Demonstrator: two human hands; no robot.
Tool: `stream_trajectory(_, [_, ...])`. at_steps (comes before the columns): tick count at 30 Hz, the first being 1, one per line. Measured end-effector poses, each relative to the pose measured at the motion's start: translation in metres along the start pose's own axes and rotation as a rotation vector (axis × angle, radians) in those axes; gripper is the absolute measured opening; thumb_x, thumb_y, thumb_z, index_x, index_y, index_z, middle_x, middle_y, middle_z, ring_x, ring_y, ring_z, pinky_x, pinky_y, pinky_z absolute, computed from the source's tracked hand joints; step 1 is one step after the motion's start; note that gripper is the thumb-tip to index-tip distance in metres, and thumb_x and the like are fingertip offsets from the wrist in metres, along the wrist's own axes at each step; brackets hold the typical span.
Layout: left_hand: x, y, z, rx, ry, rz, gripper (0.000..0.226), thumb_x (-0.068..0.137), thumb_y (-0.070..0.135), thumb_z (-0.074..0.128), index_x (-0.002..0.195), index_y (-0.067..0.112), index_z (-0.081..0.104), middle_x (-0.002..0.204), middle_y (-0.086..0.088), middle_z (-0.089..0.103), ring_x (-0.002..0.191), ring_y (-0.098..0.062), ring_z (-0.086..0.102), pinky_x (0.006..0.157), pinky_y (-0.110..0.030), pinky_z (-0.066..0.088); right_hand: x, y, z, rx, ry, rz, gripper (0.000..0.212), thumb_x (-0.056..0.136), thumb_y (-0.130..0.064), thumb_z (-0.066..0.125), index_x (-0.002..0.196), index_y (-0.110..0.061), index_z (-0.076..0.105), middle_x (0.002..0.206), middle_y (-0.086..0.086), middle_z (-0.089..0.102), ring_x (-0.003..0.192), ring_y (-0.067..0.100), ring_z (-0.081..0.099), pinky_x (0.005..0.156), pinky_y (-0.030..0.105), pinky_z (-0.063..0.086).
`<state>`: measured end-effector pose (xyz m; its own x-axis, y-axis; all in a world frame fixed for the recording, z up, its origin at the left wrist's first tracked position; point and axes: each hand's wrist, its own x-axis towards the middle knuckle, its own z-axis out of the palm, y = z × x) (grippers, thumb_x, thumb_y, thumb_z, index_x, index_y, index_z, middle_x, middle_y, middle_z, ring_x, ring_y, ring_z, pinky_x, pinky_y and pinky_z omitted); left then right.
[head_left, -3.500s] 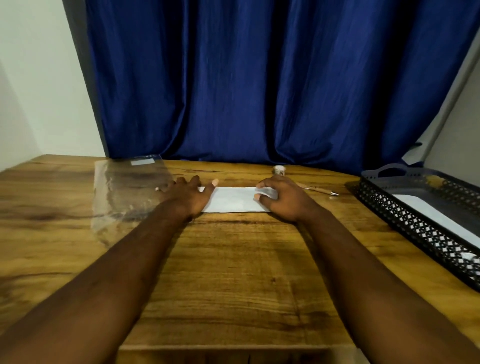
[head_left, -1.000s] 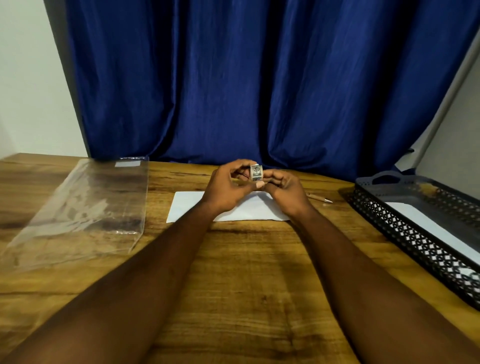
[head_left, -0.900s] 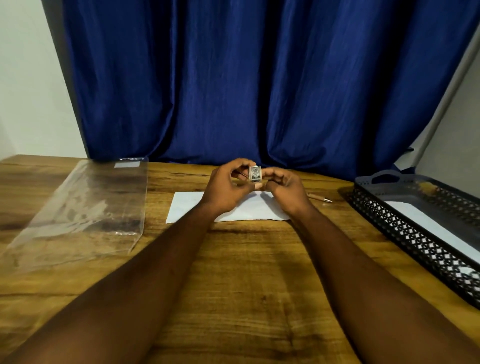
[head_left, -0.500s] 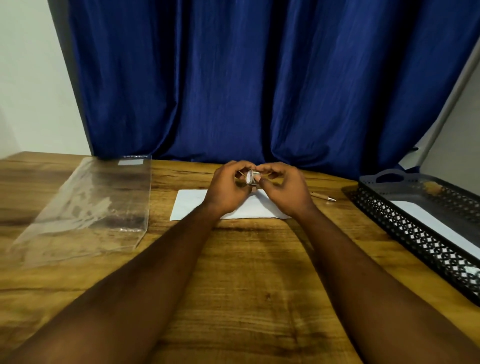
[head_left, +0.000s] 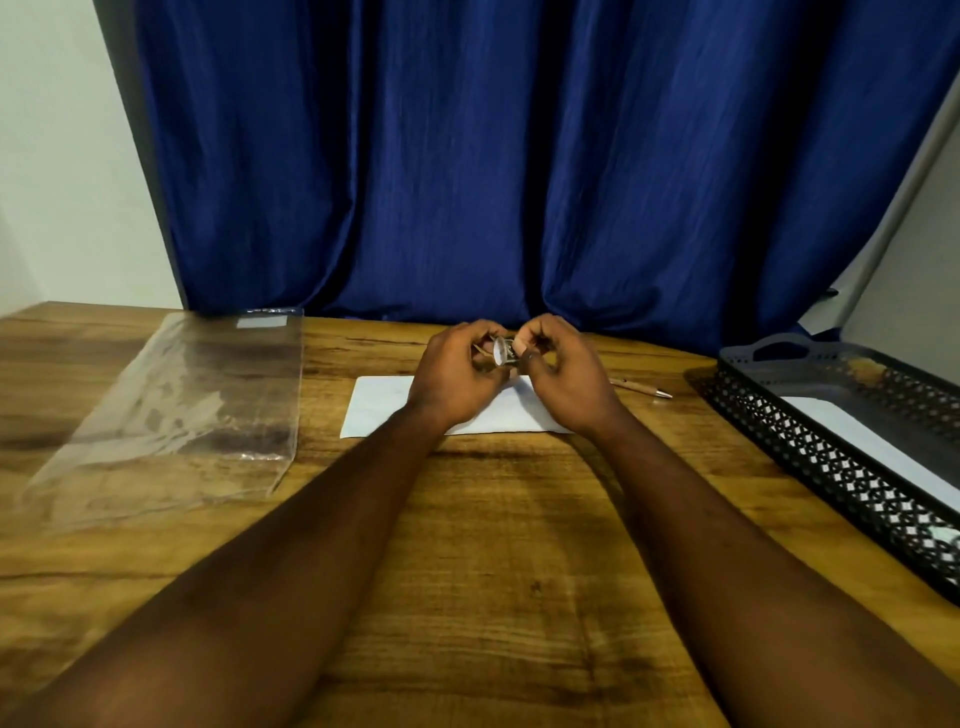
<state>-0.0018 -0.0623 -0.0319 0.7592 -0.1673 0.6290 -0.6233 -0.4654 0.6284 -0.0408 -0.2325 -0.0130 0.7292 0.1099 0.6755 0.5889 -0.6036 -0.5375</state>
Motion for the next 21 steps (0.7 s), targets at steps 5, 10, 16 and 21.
stream_trajectory(5, [-0.001, 0.003, 0.001, 0.018, -0.003, -0.032, 0.037, 0.077, 0.038, 0.088, 0.109, 0.030, 0.071, 0.095, 0.014, 0.072, 0.086, -0.005, 0.068, 0.080, -0.040, 0.061, -0.001, -0.001, -0.001, 0.063, 0.019, 0.105, 0.008, 0.101, -0.006, 0.059, 0.098, -0.012, 0.063, 0.100, 0.008, 0.065, 0.094, 0.021, 0.063, 0.085, 0.036, 0.054])
stream_trajectory(10, [0.000, 0.001, 0.003, 0.051, 0.010, -0.098, 0.040, 0.080, 0.047, 0.086, 0.110, 0.025, 0.073, 0.083, 0.011, 0.070, 0.077, -0.009, 0.066, 0.074, -0.040, 0.060, 0.000, -0.005, -0.003, 0.271, 0.058, 0.264, 0.009, 0.105, 0.001, 0.053, 0.104, -0.001, 0.061, 0.093, 0.002, 0.064, 0.079, 0.009, 0.072, 0.081, 0.030, 0.064])
stream_trajectory(16, [-0.002, 0.002, 0.000, 0.041, -0.016, -0.166, 0.031, 0.080, 0.050, 0.086, 0.085, 0.024, 0.070, 0.070, 0.005, 0.068, 0.065, -0.012, 0.062, 0.062, -0.041, 0.056, 0.003, -0.011, -0.007, 0.482, 0.153, 0.376, 0.013, 0.108, 0.002, 0.046, 0.102, -0.005, 0.056, 0.083, 0.007, 0.059, 0.059, 0.007, 0.066, 0.071, 0.030, 0.061])
stream_trajectory(21, [-0.004, 0.002, 0.000, -0.024, -0.045, -0.175, 0.032, 0.078, 0.049, 0.088, 0.086, 0.023, 0.070, 0.072, 0.003, 0.069, 0.064, -0.010, 0.059, 0.064, -0.044, 0.056, 0.007, -0.007, -0.012, 0.564, 0.201, 0.504, 0.021, 0.106, -0.003, 0.052, 0.093, -0.016, 0.062, 0.082, 0.001, 0.063, 0.059, 0.012, 0.058, 0.055, 0.020, 0.048])
